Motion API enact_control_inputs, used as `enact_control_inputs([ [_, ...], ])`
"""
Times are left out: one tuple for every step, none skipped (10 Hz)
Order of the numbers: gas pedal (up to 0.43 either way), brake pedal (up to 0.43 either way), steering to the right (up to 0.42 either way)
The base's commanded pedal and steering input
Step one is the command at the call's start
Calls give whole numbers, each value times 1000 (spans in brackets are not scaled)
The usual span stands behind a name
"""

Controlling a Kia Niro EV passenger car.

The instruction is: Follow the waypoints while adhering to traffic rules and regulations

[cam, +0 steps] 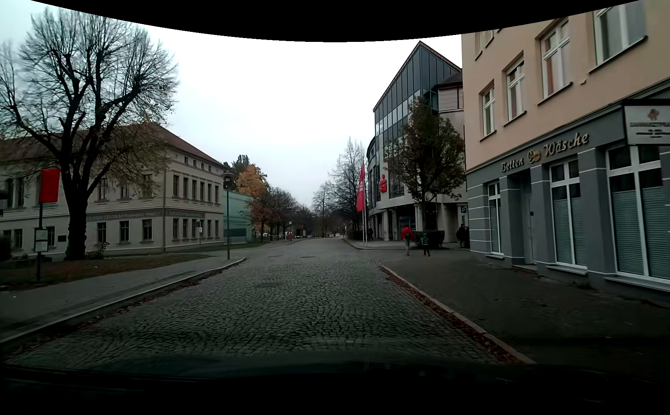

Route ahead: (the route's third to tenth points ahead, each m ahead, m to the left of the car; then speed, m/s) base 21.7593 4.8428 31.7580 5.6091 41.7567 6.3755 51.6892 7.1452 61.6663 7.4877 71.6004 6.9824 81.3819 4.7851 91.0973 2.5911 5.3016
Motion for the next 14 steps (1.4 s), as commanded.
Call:
enact_control_inputs([
  [0, 0, -51],
  [0, 0, -51],
  [0, 0, -52],
  [0, 0, -50],
  [0, 0, -45],
  [0, 6, -40],
  [0, 6, -34],
  [0, 18, -27],
  [0, 18, -26],
  [0, 30, -25],
  [0, 43, -25],
  [0, 79, -21],
  [0, 85, -16],
  [0, 91, -16],
])
